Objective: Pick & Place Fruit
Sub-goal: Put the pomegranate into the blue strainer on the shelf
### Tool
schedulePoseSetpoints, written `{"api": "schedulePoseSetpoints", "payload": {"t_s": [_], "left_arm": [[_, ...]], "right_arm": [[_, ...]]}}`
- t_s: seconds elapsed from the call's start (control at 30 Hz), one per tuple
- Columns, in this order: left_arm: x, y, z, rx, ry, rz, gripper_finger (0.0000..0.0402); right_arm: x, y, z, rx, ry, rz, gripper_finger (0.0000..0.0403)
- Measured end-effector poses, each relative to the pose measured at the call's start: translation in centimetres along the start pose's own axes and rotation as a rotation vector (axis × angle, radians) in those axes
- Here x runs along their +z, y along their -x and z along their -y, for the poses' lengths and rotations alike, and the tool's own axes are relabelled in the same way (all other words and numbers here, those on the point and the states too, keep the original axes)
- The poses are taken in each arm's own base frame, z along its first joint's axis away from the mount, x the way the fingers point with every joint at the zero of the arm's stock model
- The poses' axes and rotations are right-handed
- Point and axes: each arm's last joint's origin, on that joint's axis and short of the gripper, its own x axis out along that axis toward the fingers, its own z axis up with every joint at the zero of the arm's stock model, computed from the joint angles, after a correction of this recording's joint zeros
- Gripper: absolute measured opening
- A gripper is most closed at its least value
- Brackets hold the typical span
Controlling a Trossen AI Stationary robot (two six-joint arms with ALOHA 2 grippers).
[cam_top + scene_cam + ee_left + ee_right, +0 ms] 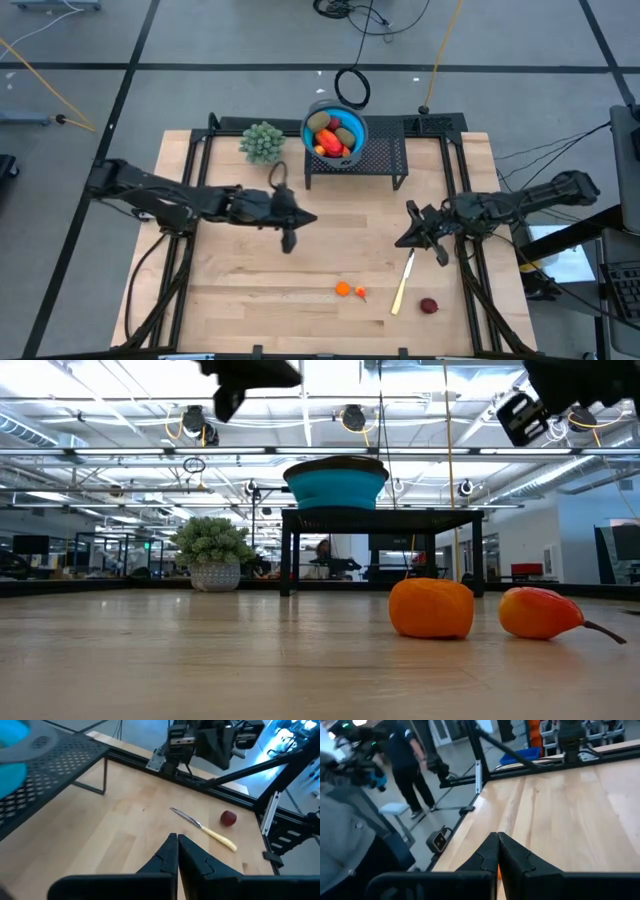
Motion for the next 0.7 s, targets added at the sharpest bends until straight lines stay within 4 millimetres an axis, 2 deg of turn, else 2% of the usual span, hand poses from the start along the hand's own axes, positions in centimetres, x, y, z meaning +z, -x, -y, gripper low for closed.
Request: {"api": "schedulePoseSetpoints", "payload": {"t_s": [0.33,0.7], "left_arm": [[-2.9,5.6,-2.5,-0.011,-0.043,0.058,0.0004],[-6.1,9.5,-4.9,0.026,-0.039,0.133,0.0007]], "right_arm": [[3.1,-3.4,-2.0,-0.008,0.046,-0.231,0.0],[5.5,-6.5,-5.0,0.01,0.071,-0.548,0.0]]}}
